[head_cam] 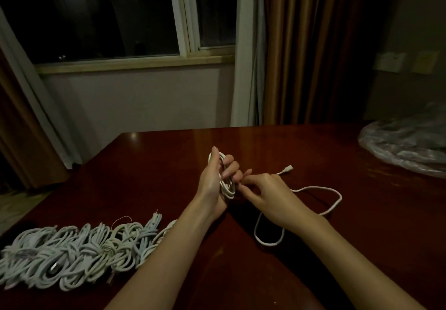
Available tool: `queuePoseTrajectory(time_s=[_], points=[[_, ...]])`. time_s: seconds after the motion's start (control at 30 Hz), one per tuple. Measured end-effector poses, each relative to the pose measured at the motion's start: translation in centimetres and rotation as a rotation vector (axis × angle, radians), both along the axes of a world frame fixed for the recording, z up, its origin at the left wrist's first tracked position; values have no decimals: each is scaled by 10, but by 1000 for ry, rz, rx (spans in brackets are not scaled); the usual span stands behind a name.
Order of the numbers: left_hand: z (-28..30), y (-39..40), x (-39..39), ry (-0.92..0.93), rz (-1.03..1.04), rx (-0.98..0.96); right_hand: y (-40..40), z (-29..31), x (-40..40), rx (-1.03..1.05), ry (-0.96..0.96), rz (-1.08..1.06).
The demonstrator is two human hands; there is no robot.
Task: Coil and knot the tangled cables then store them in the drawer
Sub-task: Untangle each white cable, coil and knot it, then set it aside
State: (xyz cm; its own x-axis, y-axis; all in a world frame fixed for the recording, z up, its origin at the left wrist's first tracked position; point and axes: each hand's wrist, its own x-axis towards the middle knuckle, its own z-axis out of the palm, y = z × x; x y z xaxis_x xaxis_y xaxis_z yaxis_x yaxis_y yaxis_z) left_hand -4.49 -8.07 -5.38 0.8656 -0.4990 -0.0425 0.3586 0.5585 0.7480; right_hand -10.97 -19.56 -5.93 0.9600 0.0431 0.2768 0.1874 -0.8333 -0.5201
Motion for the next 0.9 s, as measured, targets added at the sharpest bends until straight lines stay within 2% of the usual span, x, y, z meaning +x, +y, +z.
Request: queuePoseTrajectory(time_s=[0.13, 0.27, 0.4, 0.57, 0.67, 0.8, 0.9], points=[[-1, 4, 5, 42, 26, -43, 0, 1, -2, -88, 1, 34], [1, 7, 8, 33, 9, -87, 1, 6, -9, -274, -97, -38], [3, 15, 13, 29, 63, -103, -9, 12, -9, -326, -129, -39], [1, 12, 11, -105, 103, 171, -5, 15, -11, -242, -115, 165], [-3, 4, 5, -284, 86, 352, 3, 16, -12, -185, -126, 244], [-1, 0, -5, -488, 41, 593, 2, 15, -14, -41, -178, 183], [0, 2, -8, -570, -83, 674, -1, 16, -15, 0, -184, 116]])
